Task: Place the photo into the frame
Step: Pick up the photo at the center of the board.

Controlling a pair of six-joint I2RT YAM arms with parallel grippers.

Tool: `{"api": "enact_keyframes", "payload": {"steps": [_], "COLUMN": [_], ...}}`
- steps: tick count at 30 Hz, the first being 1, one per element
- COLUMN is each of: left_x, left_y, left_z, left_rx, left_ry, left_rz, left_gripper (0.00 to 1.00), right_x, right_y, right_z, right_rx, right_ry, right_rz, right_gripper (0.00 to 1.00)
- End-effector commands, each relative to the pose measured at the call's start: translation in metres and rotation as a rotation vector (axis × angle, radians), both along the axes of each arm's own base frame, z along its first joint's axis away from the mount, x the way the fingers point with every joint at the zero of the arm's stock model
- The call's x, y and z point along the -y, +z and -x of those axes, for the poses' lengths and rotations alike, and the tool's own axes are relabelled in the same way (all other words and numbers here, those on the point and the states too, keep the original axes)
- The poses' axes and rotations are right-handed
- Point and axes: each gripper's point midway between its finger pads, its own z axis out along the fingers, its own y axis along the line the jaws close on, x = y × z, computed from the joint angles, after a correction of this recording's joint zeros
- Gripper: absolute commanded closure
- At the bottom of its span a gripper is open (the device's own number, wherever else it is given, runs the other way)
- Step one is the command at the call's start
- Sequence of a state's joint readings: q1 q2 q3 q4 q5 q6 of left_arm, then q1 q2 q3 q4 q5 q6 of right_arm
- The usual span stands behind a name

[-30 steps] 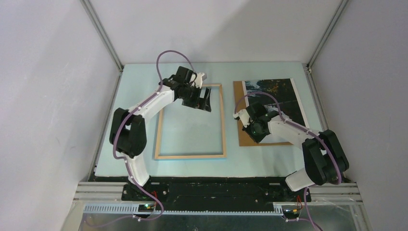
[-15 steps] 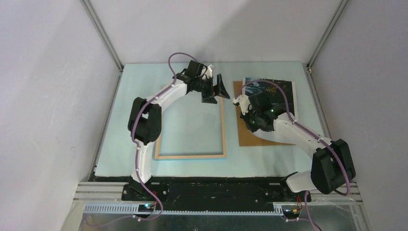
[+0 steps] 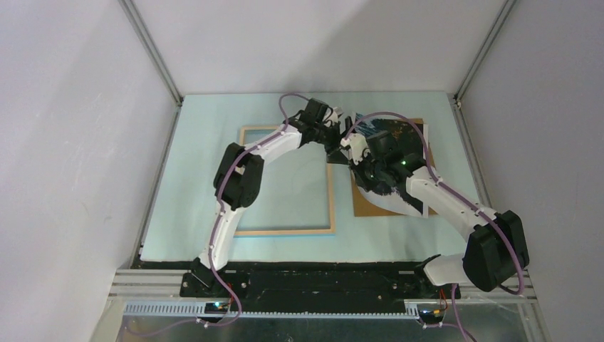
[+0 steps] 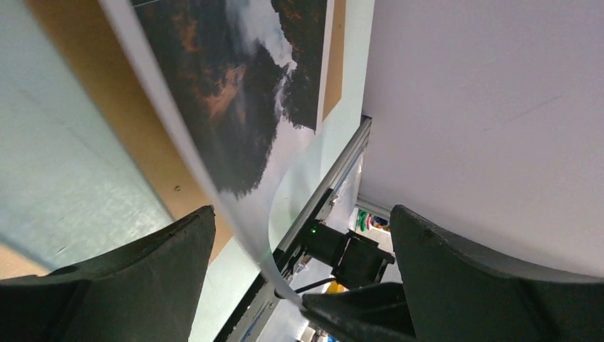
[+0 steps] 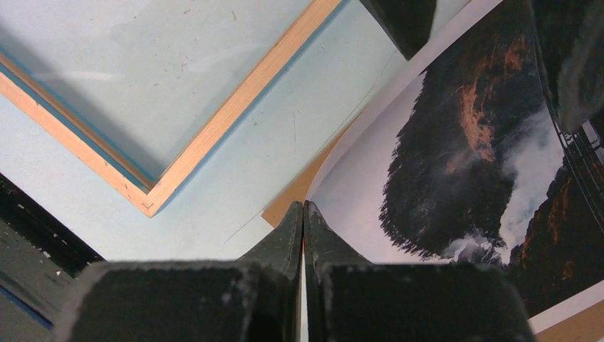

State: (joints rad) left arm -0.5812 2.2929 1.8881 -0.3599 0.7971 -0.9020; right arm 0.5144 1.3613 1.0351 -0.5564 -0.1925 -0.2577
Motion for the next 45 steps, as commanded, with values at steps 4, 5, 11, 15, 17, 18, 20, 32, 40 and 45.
{"api": "enact_keyframes", "payload": {"steps": [4,5,11,15,17,18,20,32,40,45], "left_x": [0.034,0.034,0.037,0.038,0.04,0.04,0.041,0.039,0.035,0.015], "left_y": [0.008,0.004,-0.007,-0.013,-0.014,-0.015,-0.014,-0.009,0.018,0.043], "left_z": [0.012,0.011,0.007,0.004,0.004,0.003,0.003,-0.006,-0.008,-0.016], "left_rx": [-0.052,-0.054,-0.062,-0.071,-0.077,-0.078,-0.081,-0.06,0.016,0.106], "left_ry": [-0.029,-0.024,-0.014,-0.009,-0.01,-0.011,-0.011,-0.008,-0.039,-0.036], "left_rz": [0.062,0.055,0.047,0.047,0.051,0.056,0.065,0.115,0.178,0.182], "left_gripper": [0.07,0.07,0.13,0.25,0.32,0.37,0.44,0.93,1.0,1.0], "right_x": [-0.01,-0.01,-0.007,-0.006,-0.005,-0.005,-0.004,-0.003,0.012,0.027], "right_y": [0.03,0.031,0.033,0.036,0.037,0.037,0.036,0.034,0.053,0.075], "right_z": [-0.002,0.0,0.005,0.007,0.008,0.009,0.01,0.02,0.016,0.014], "right_rx": [0.059,0.057,0.05,0.053,0.055,0.053,0.051,0.041,0.091,0.154], "right_ry": [0.014,0.015,0.014,0.015,0.016,0.016,0.016,0.033,-0.028,-0.076], "right_rz": [-0.06,-0.06,-0.059,-0.059,-0.059,-0.06,-0.059,-0.074,-0.104,-0.138], "right_gripper": [1.0,1.0,1.0,1.0,1.0,1.0,1.0,1.0,0.38,0.25]}}
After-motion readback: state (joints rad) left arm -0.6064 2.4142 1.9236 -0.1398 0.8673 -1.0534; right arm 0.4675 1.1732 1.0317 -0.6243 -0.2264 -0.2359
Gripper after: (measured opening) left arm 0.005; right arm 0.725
